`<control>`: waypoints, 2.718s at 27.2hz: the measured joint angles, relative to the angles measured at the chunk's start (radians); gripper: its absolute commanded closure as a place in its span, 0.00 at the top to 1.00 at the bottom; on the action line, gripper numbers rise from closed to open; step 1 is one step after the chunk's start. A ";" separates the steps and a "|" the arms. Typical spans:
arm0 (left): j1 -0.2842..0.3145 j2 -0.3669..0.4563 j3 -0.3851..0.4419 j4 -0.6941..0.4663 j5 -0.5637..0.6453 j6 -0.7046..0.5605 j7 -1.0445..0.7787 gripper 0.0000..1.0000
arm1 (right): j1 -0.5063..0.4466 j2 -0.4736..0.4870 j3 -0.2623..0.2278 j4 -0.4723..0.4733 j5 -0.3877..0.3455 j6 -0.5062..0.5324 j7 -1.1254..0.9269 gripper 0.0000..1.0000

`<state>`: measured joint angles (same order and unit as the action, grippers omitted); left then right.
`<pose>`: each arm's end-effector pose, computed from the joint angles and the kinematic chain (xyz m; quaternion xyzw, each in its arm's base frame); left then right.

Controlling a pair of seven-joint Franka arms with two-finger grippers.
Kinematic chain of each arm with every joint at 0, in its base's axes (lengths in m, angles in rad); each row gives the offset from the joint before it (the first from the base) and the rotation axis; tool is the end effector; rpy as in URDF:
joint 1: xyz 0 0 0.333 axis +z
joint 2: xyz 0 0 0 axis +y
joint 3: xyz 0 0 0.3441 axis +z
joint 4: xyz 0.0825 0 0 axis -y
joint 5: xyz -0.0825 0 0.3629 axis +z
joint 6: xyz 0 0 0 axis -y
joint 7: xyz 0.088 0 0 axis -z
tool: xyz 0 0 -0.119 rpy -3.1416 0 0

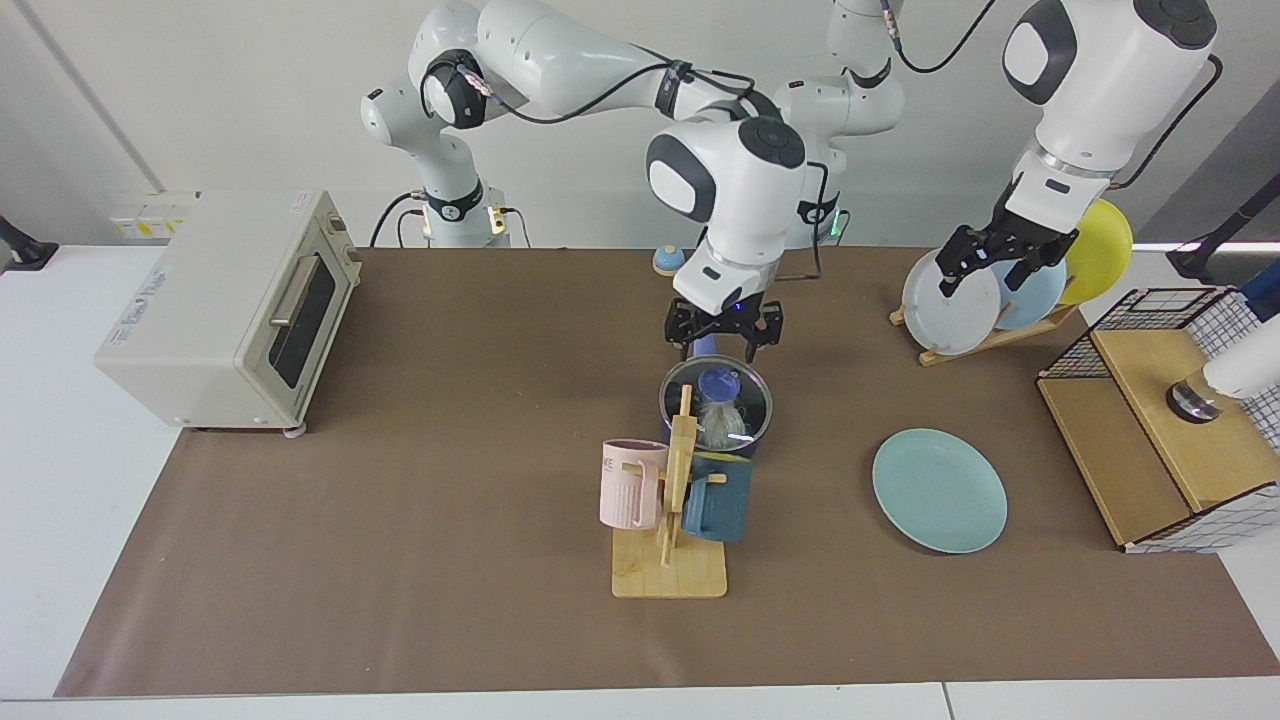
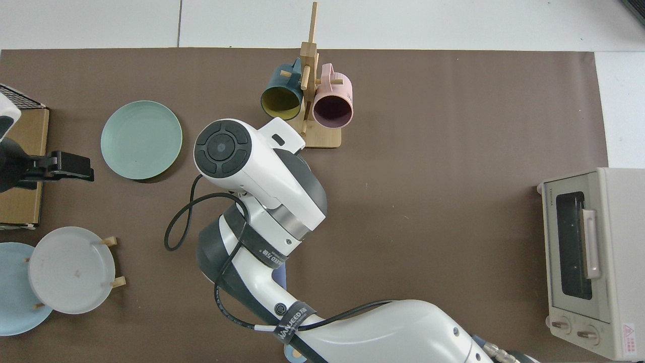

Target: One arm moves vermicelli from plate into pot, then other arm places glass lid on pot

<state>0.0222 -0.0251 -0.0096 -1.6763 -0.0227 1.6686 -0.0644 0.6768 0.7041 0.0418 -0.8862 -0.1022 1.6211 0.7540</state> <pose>0.5322 0.0041 0.6147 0.9991 0.0395 0.0084 0.0114 0.5736 0.4703 0.5016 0.9990 -0.0211 0.0367 0.0175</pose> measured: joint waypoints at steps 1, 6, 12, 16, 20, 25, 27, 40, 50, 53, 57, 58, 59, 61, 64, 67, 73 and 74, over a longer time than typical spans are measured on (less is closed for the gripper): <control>0.000 0.000 0.000 0.000 0.000 0.000 0.000 1.00 | -0.002 -0.021 0.000 0.001 0.006 -0.008 0.000 1.00; 0.000 0.000 0.000 0.000 0.000 0.000 0.000 1.00 | -0.051 -0.147 -0.013 -0.020 0.051 -0.069 0.000 1.00; 0.000 0.000 0.000 0.000 0.000 0.000 0.000 1.00 | -0.184 -0.311 -0.014 -0.146 0.052 -0.132 -0.038 1.00; 0.000 0.000 0.000 0.000 0.000 0.000 0.000 1.00 | -0.274 -0.398 -0.016 -0.241 0.052 -0.160 -0.135 1.00; 0.000 0.000 0.000 0.000 0.000 0.000 0.000 1.00 | -0.373 -0.477 -0.018 -0.336 0.052 -0.172 -0.244 1.00; 0.000 0.000 0.000 0.000 0.000 0.000 0.000 1.00 | -0.503 -0.575 -0.021 -0.478 0.052 -0.170 -0.373 1.00; 0.000 0.000 0.000 0.000 0.000 0.000 0.000 1.00 | -0.550 -0.606 -0.021 -0.537 0.052 -0.151 -0.415 1.00; 0.000 0.000 0.000 0.000 0.000 0.000 0.000 1.00 | -0.651 -0.768 -0.021 -0.959 0.055 0.134 -0.498 1.00; 0.000 0.000 0.000 0.000 0.000 0.000 0.000 1.00 | -0.671 -0.784 -0.020 -1.033 0.060 0.197 -0.505 1.00; 0.000 0.000 0.000 0.000 0.000 0.000 0.000 1.00 | -0.676 -0.781 -0.020 -1.020 0.061 0.202 -0.506 1.00; 0.000 0.000 0.000 0.000 0.000 0.000 0.000 1.00 | -0.682 -0.772 -0.020 -0.995 0.061 0.200 -0.506 1.00; 0.000 0.000 0.000 0.000 0.000 0.000 0.000 1.00 | -0.683 -0.771 -0.020 -0.990 0.061 0.200 -0.507 1.00; 0.000 0.000 0.000 0.000 0.000 0.000 0.000 1.00 | -0.684 -0.769 -0.020 -0.986 0.062 0.198 -0.509 1.00; 0.000 0.000 0.000 0.000 0.000 0.000 0.000 1.00 | -0.684 -0.766 -0.020 -0.977 0.062 0.192 -0.514 1.00; 0.000 0.000 0.000 0.000 0.000 0.000 0.000 1.00 | -0.684 -0.759 -0.020 -0.957 0.063 0.171 -0.516 1.00; 0.000 0.000 0.000 0.000 0.000 0.000 0.000 1.00 | -0.685 -0.753 -0.020 -0.940 0.065 0.158 -0.517 1.00; 0.000 0.000 0.000 0.000 0.000 0.000 0.000 1.00 | -0.688 -0.745 -0.020 -0.925 0.076 0.149 -0.559 1.00; 0.000 0.000 0.000 0.000 0.000 0.000 0.000 1.00 | -0.688 -0.745 -0.020 -0.923 0.077 0.149 -0.566 1.00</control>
<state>0.0222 -0.0253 -0.0097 -1.6763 -0.0227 1.6686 -0.0644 -0.0115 -0.0406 0.0218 -1.8096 -0.0254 1.7697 0.1880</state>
